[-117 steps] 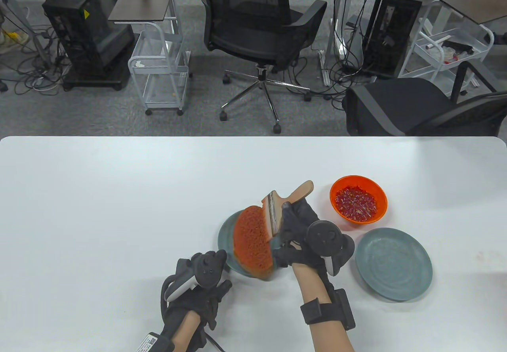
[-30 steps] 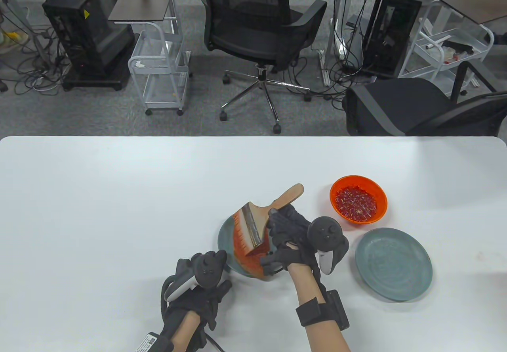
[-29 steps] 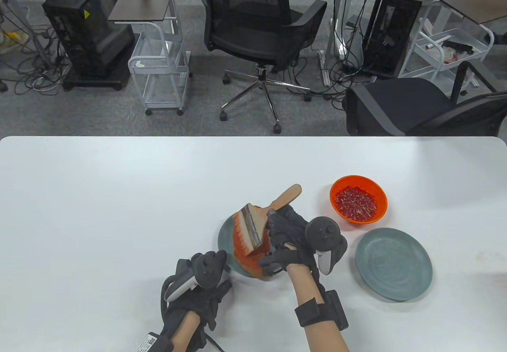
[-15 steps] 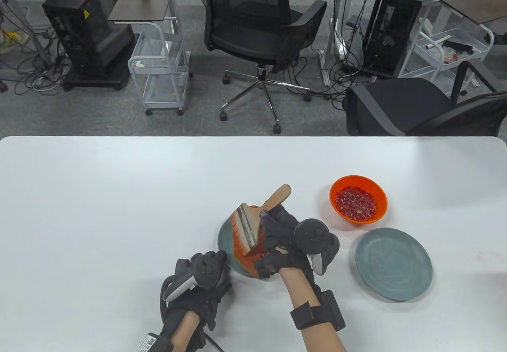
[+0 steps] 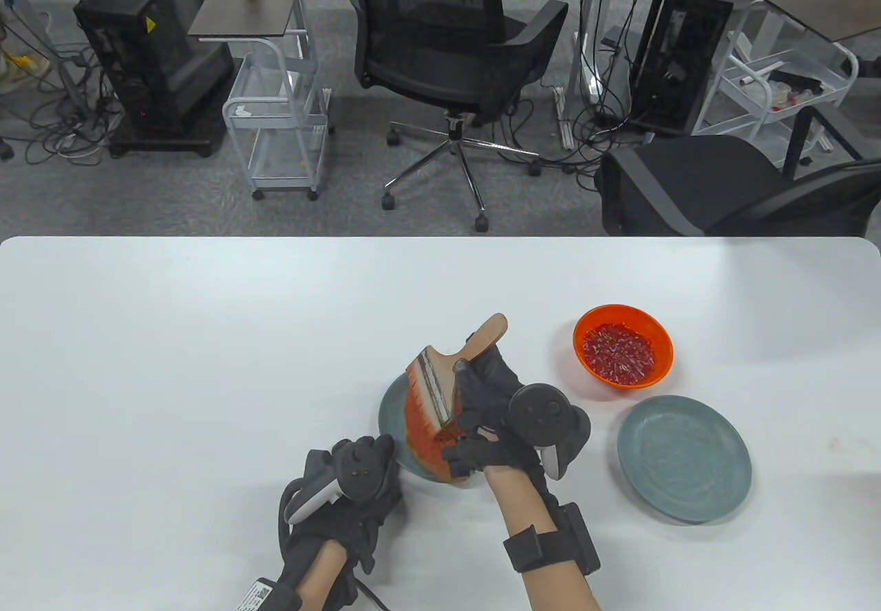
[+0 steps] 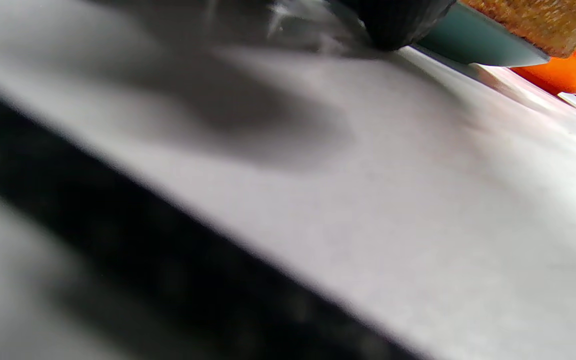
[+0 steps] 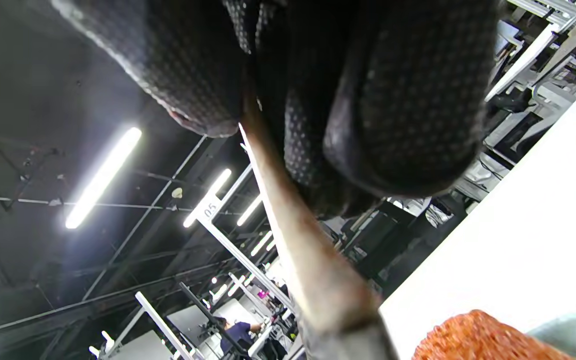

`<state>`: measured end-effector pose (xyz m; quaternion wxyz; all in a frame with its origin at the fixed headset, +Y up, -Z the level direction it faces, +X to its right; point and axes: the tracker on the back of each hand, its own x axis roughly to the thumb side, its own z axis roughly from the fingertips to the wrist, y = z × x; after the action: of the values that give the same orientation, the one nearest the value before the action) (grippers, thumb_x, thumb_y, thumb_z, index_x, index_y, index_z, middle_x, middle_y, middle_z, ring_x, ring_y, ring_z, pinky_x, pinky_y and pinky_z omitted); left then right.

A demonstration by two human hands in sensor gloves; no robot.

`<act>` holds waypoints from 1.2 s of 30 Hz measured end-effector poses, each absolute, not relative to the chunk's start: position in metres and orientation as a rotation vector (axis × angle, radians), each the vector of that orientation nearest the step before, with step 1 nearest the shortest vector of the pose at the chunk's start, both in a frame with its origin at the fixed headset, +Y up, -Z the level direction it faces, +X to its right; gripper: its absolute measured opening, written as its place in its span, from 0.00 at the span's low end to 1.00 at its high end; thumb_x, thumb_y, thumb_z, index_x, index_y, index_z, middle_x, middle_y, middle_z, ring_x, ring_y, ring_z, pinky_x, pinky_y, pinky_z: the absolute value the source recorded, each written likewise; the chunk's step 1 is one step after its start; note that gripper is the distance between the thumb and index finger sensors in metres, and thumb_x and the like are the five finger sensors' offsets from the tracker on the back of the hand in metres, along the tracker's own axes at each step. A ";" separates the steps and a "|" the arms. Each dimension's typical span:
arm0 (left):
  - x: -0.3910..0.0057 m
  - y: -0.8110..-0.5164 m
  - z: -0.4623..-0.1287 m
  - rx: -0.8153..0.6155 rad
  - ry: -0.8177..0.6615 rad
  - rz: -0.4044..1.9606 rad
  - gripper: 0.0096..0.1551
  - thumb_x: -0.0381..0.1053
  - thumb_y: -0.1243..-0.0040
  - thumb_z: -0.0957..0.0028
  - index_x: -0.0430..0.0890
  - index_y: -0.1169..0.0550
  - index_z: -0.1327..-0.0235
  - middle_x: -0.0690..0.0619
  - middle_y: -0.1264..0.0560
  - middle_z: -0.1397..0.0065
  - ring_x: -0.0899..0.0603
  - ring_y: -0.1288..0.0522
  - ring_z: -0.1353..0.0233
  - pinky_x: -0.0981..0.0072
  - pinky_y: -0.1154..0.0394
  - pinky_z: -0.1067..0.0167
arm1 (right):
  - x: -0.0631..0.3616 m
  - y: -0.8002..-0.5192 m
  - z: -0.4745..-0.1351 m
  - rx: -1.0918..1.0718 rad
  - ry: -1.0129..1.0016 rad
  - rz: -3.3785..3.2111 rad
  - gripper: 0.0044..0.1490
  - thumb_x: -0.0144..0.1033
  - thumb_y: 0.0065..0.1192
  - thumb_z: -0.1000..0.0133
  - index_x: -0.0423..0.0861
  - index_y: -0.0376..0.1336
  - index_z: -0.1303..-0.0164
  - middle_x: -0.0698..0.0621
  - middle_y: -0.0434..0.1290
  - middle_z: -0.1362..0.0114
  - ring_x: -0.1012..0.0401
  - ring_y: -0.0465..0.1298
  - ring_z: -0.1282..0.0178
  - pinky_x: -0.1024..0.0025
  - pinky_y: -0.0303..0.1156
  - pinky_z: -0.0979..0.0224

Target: Dip brush into ketchup and spread onto bread slice

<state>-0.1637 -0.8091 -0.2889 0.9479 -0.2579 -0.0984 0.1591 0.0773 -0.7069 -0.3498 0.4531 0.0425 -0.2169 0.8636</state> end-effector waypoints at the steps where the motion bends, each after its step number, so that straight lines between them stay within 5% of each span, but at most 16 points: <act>1: -0.164 -0.809 -0.289 -0.525 -0.200 0.324 0.43 0.60 0.57 0.31 0.54 0.66 0.21 0.45 0.64 0.14 0.31 0.69 0.18 0.35 0.65 0.30 | 0.079 -0.708 -0.350 0.098 -0.549 2.148 0.35 0.32 0.72 0.43 0.32 0.64 0.30 0.32 0.77 0.42 0.45 0.88 0.57 0.61 0.87 0.60; 8: -0.163 -0.809 -0.289 -0.524 -0.200 0.322 0.43 0.60 0.57 0.31 0.54 0.66 0.21 0.45 0.64 0.14 0.31 0.69 0.18 0.35 0.65 0.30 | 0.105 -0.696 -0.345 0.007 -0.858 2.354 0.34 0.32 0.74 0.45 0.28 0.66 0.33 0.31 0.78 0.45 0.47 0.89 0.60 0.64 0.89 0.63; 16: -0.163 -0.809 -0.289 -0.526 -0.201 0.324 0.43 0.60 0.57 0.31 0.54 0.66 0.21 0.45 0.64 0.14 0.31 0.69 0.18 0.35 0.65 0.30 | 0.079 -0.705 -0.349 0.095 -0.592 2.132 0.34 0.31 0.74 0.44 0.29 0.66 0.33 0.30 0.78 0.44 0.46 0.89 0.58 0.63 0.89 0.61; 21: -0.163 -0.810 -0.289 -0.525 -0.200 0.323 0.42 0.60 0.57 0.31 0.54 0.66 0.21 0.45 0.64 0.14 0.31 0.69 0.18 0.35 0.65 0.30 | 0.102 -0.689 -0.347 0.108 -0.871 2.389 0.33 0.33 0.76 0.46 0.33 0.68 0.33 0.33 0.80 0.43 0.47 0.91 0.59 0.66 0.91 0.62; 31: -0.163 -0.810 -0.289 -0.530 -0.202 0.324 0.43 0.60 0.57 0.31 0.54 0.66 0.21 0.45 0.64 0.14 0.31 0.69 0.18 0.34 0.65 0.30 | 0.086 -0.710 -0.354 0.034 -0.495 2.047 0.33 0.30 0.77 0.46 0.30 0.68 0.34 0.30 0.79 0.45 0.44 0.90 0.60 0.65 0.91 0.63; 36: -0.163 -0.810 -0.289 -0.528 -0.203 0.323 0.43 0.60 0.57 0.31 0.54 0.66 0.21 0.45 0.64 0.14 0.31 0.69 0.18 0.34 0.65 0.30 | 0.107 -0.695 -0.348 0.007 -0.807 2.285 0.33 0.31 0.77 0.46 0.29 0.68 0.35 0.30 0.80 0.46 0.47 0.91 0.59 0.67 0.92 0.63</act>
<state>-0.1629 -0.8098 -0.2894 0.9474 -0.2594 -0.0996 0.1588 0.1073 -0.6954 -0.3479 0.3513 0.0026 -0.3117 0.8829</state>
